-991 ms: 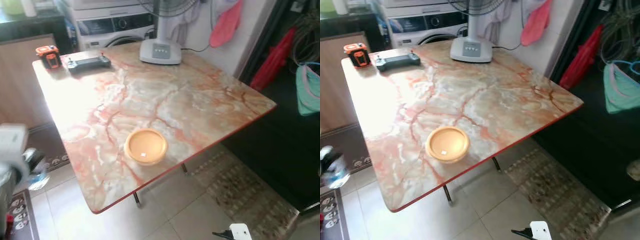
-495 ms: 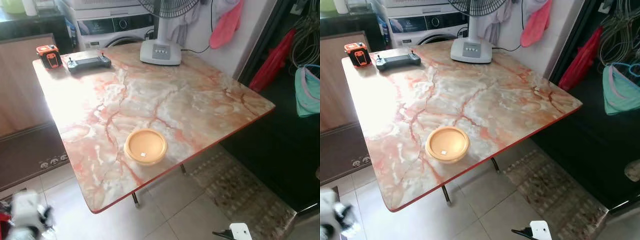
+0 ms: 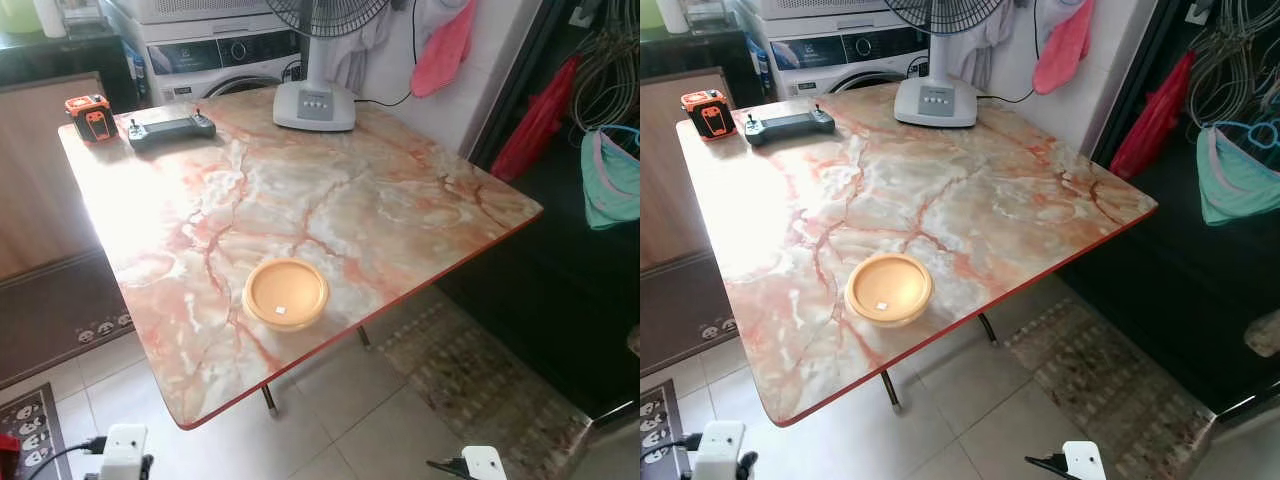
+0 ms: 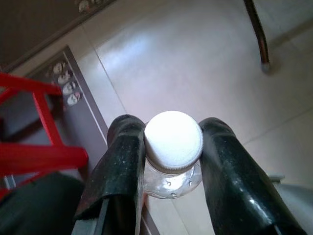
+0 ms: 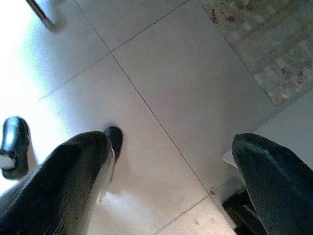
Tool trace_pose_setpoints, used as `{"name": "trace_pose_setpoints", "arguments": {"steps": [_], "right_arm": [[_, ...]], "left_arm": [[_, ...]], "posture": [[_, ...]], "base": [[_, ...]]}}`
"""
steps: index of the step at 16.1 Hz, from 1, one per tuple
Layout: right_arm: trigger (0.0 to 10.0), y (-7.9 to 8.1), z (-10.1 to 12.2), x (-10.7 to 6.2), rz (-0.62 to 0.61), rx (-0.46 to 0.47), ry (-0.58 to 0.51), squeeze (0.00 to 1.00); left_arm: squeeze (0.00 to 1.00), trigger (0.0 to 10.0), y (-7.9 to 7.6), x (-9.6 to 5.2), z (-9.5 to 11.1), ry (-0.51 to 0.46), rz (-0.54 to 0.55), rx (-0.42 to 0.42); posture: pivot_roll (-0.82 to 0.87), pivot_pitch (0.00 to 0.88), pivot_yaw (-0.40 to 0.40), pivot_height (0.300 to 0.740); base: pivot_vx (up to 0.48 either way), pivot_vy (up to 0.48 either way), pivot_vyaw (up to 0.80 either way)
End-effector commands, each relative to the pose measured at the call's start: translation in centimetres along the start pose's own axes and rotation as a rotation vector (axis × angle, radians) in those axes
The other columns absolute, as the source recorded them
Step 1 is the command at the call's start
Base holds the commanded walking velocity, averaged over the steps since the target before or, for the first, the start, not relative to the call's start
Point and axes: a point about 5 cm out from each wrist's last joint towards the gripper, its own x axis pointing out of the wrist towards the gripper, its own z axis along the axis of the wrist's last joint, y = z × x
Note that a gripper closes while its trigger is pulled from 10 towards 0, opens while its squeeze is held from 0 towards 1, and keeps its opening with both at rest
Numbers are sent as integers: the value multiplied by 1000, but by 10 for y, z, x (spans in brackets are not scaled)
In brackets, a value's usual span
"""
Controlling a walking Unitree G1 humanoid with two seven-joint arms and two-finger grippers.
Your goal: Restocking fridge
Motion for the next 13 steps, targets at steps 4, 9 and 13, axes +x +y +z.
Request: {"name": "trace_pose_setpoints", "arguments": {"steps": [4, 9, 13], "right_arm": [[10000, -1, -4, -1, -13, 49, -16, 0], [10000, 3, -3, 0, 10, -151, -5, 0], [10000, 1, -4, -1, 5, -124, -11, 0]], "left_arm": [[0, 10000, -16, -1, -12, 22, -24, 39], [0, 10000, -8, 1, -15, 32, -36, 62], [0, 10000, -8, 2, -14, 33, -26, 54]], "posture": [[156, 0, -43, 740], [108, 0, 4, 740], [110, 0, -5, 740]], "base": [[0, 0, 0], [0, 0, 0], [0, 0, 0]]}}
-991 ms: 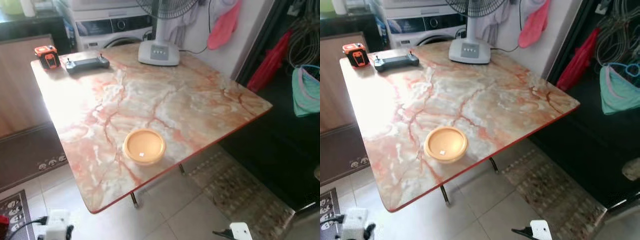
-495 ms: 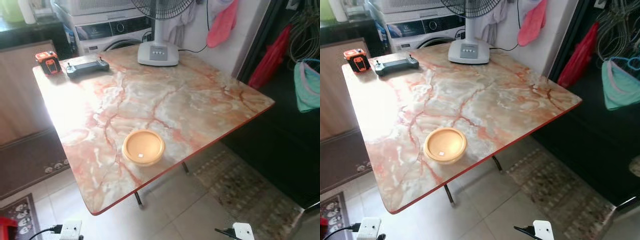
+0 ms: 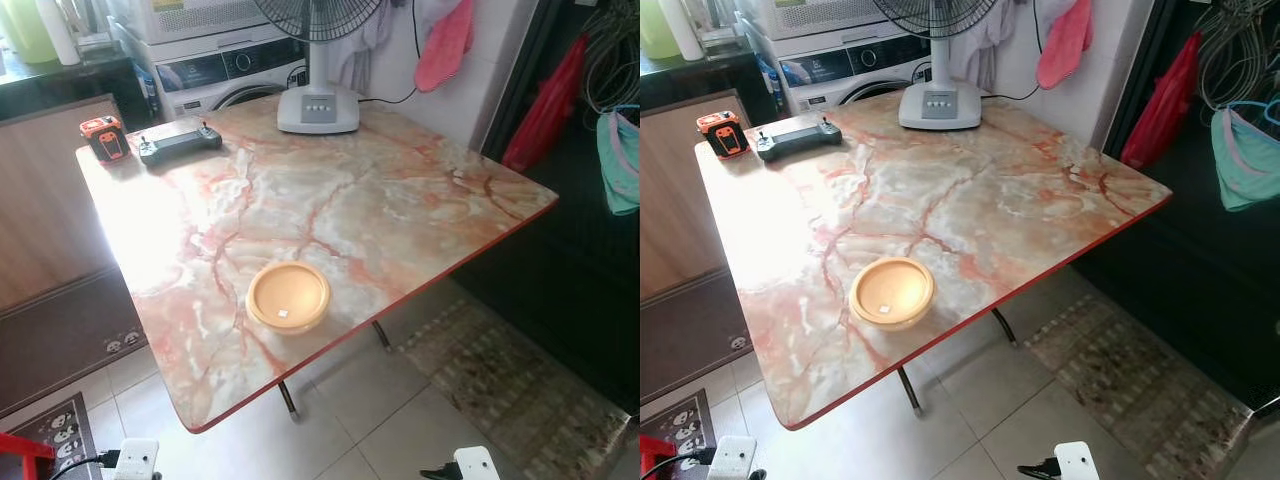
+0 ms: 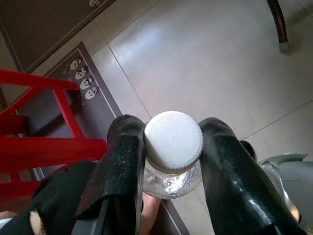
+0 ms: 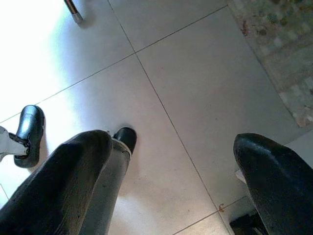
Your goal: Restocking fridge
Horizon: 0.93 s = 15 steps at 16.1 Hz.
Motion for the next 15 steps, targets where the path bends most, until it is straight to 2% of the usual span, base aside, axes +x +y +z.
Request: {"name": "trace_pose_setpoints", "arguments": {"steps": [1, 2, 4, 13, 15], "right_arm": [[10000, -2, -2, -1, -23, 74, -12, 0], [10000, -2, -3, -1, -27, 131, -20, 0], [10000, -2, -4, -1, -25, 168, -22, 0], [10000, -1, -7, -1, -24, 209, -10, 0], [10000, -1, -7, -1, -18, 197, -9, 0]], "left_arm": [[0, 10000, 0, 0, 0, -1, 5, 0], [0, 10000, -2, 0, -1, 2, -1, -6], [0, 10000, -4, -2, -7, 18, -2, -25], [0, 10000, -8, -13, -34, 94, -4, -81], [0, 10000, -9, -14, -35, 97, -7, -86]], "posture": [[115, 0, -10, 740], [124, 0, -13, 740], [135, 0, -19, 740], [135, 0, -22, 740], [139, 0, -27, 740]], "base": [[0, 0, 0], [0, 0, 0], [0, 0, 0], [0, 0, 0], [-251, 0, 0]]}}
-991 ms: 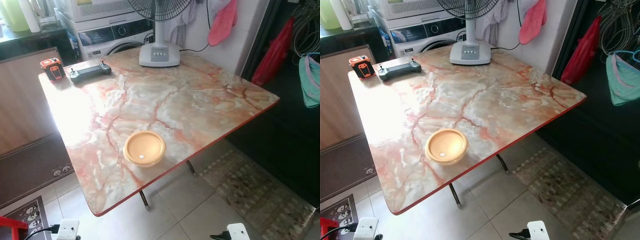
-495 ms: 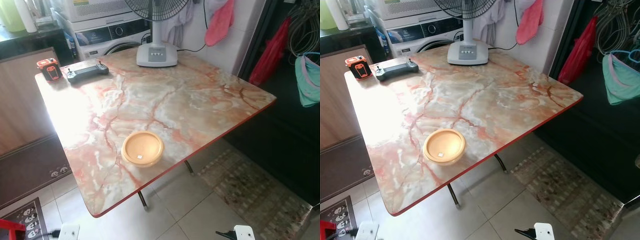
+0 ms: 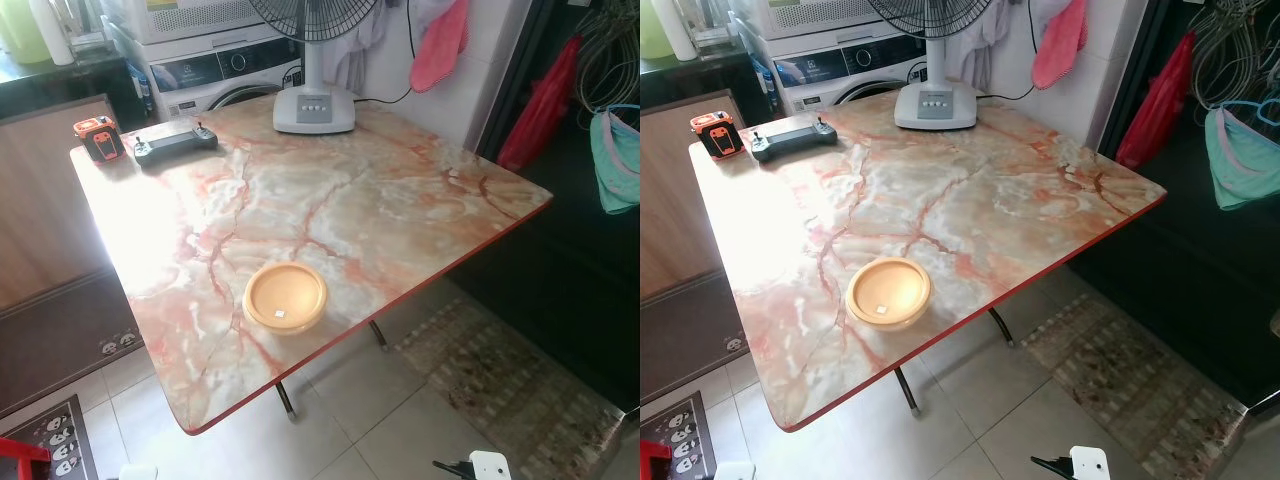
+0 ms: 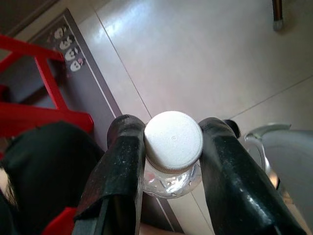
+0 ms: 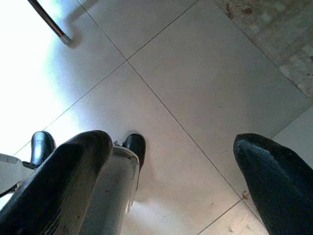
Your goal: Restocking fridge
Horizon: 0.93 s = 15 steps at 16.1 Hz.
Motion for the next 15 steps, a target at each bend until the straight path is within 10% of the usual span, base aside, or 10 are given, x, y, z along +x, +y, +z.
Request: {"name": "trace_pose_setpoints", "arguments": {"steps": [1, 15], "right_arm": [[10000, 0, -2, 0, 2, 9, 9, 0], [10000, -2, -1, -1, -5, 35, 3, 0]], "left_arm": [[0, 10000, 0, -1, -4, 9, 2, -17], [0, 10000, -3, -3, -11, 52, 1, -25]], "posture": [[142, 0, -32, 740], [148, 0, -47, 740]], "base": [[-277, 0, 0], [-319, 0, 0]]}}
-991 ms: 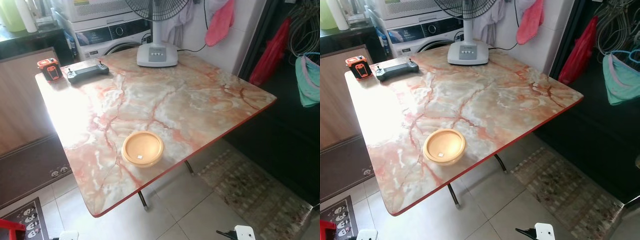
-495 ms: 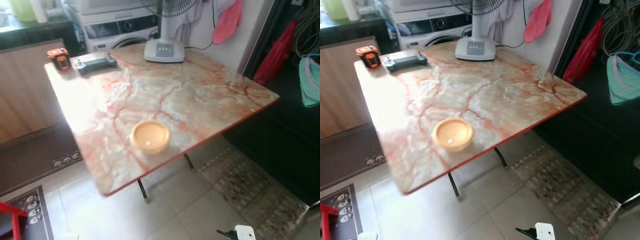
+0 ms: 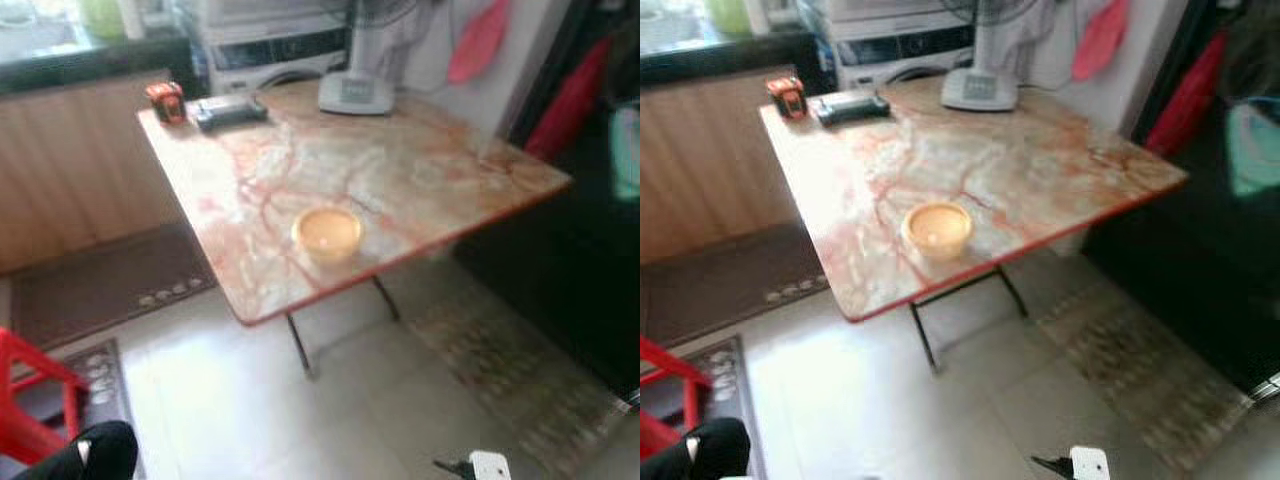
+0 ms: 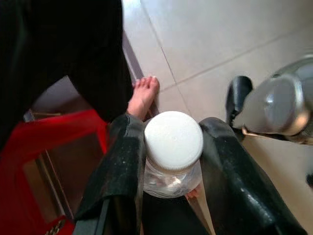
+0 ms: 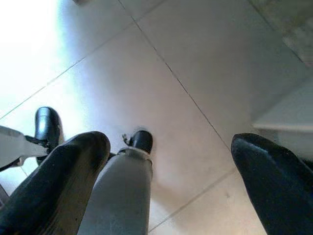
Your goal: Restocking fridge
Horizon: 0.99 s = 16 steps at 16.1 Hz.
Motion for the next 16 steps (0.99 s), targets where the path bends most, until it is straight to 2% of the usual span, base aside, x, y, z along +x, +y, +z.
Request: {"name": "trace_pose_setpoints", "arguments": {"steps": [1, 10, 13, 16], "right_arm": [[10000, -2, -2, -1, -8, 16, 2, 0], [10000, -5, -3, -1, -49, 84, 0, 0], [10000, -4, -4, -1, -59, 87, 12, 0], [10000, -2, -4, 0, -55, 80, 12, 0]], "left_arm": [[0, 10000, 1, 1, 4, -10, 5, -9], [0, 10000, 4, 4, 10, -9, -8, 20], [0, 10000, 2, 5, 11, -1, -11, 34], [0, 10000, -8, 5, 12, 9, -48, 62]], "posture": [[148, 0, -47, 740], [137, 0, -42, 740], [121, 0, -29, 740], [121, 0, -25, 740]], "base": [[-326, 0, 0], [-31, 0, 0], [0, 0, -800], [0, 0, -800]]}}
